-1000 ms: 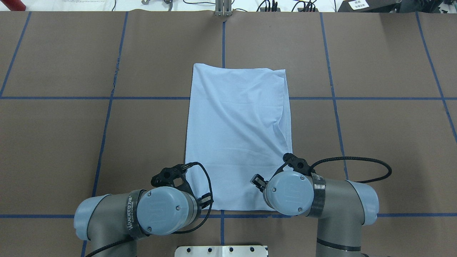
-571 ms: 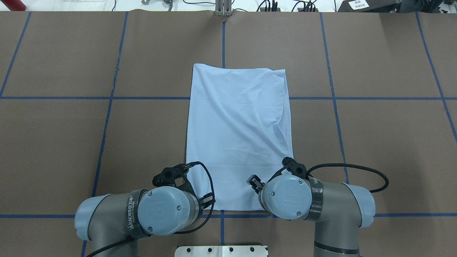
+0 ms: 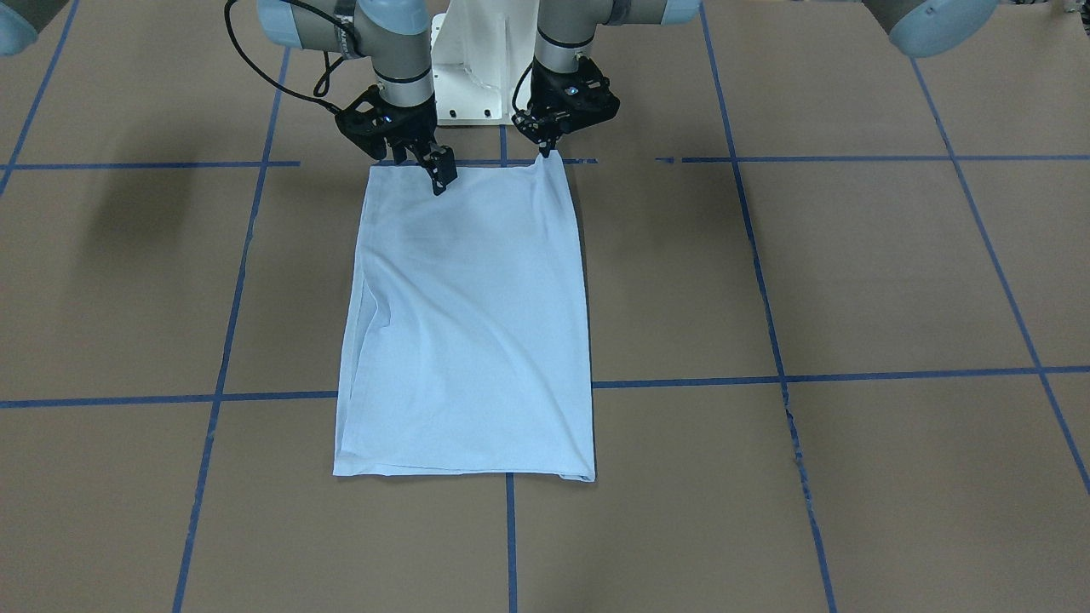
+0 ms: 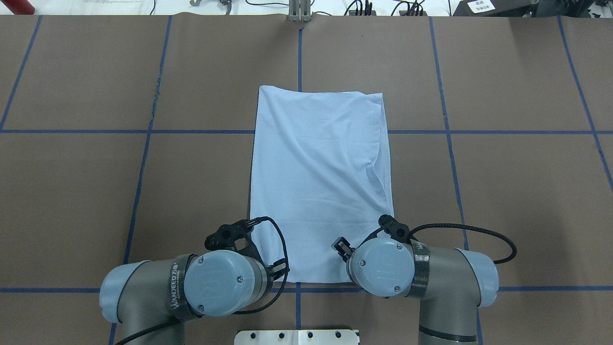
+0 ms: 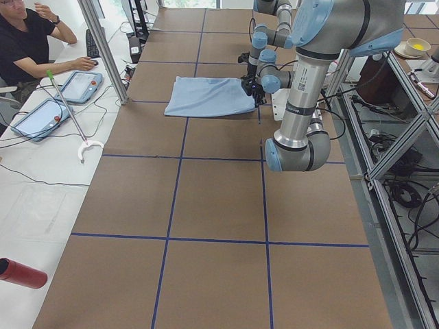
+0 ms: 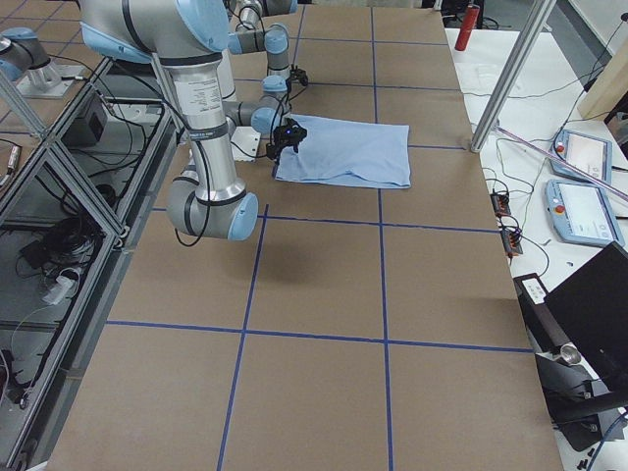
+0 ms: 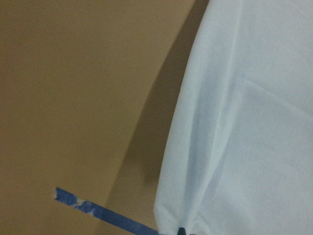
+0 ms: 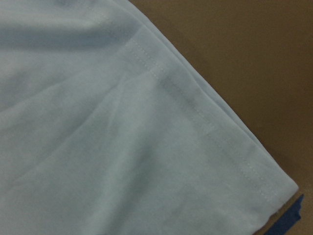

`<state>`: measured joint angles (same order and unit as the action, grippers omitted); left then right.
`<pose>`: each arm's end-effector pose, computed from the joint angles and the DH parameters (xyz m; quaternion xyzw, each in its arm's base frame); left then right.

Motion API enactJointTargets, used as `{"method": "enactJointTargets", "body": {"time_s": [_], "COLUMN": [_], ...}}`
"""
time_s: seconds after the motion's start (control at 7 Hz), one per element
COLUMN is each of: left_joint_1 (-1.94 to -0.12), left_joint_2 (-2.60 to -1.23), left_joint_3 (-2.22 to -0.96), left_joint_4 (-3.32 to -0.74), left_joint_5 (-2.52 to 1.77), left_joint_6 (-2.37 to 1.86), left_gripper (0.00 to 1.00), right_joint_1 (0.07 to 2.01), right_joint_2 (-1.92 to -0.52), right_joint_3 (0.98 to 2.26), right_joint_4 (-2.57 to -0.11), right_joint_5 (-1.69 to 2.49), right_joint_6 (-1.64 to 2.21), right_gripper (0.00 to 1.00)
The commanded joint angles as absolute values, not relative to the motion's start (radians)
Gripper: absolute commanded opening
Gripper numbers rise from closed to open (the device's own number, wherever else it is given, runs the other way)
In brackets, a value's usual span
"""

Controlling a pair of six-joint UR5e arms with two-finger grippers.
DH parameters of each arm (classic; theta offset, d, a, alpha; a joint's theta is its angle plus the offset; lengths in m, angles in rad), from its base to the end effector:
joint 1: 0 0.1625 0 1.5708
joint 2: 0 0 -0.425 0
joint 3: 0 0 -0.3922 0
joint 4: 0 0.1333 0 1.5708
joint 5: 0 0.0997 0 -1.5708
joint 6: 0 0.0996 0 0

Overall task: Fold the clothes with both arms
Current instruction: 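Grasp the shirt's near edge with both grippers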

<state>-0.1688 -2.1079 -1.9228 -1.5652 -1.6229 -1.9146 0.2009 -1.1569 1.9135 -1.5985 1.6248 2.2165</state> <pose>0.5746 -0.2279 0.2091 -0.0608 0.4237 -0.2183 0.8770 -0.5592 -0.2444 0.2902 -0.1032 -0.3420 0.3749 0.8555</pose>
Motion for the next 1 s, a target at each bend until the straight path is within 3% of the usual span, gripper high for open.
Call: {"method": "enactJointTargets", "body": {"time_s": [0.0, 0.57, 0.71, 0.86], "left_joint_1": [-0.169, -0.169, -0.17, -0.17], "left_joint_2": [-2.115, -2.117, -2.117, -2.117], "left_joint_3": [-1.925, -1.925, -1.927, -1.925], "left_joint_4": [-1.565, -1.563, -1.565, -1.563], "left_joint_5": [-1.623, -1.621, -1.621, -1.621], "left_joint_6": [-1.914, -1.911, -1.911, -1.911], "left_gripper": [0.0, 0.0, 0.0, 0.0], "right_joint_1": [0.198, 0.183, 0.17, 0.169], "right_joint_2": [-1.166, -1.173, -1.177, -1.177], "right_joint_3": [1.913, 1.905, 1.905, 1.905], "right_joint_4": [-1.598, -1.6, -1.6, -1.6], "right_joint_5": [1.626, 1.624, 1.621, 1.62], "right_joint_6": [2.218, 2.218, 2.218, 2.22], "right_gripper": [1.0, 1.0, 0.96, 0.83]}}
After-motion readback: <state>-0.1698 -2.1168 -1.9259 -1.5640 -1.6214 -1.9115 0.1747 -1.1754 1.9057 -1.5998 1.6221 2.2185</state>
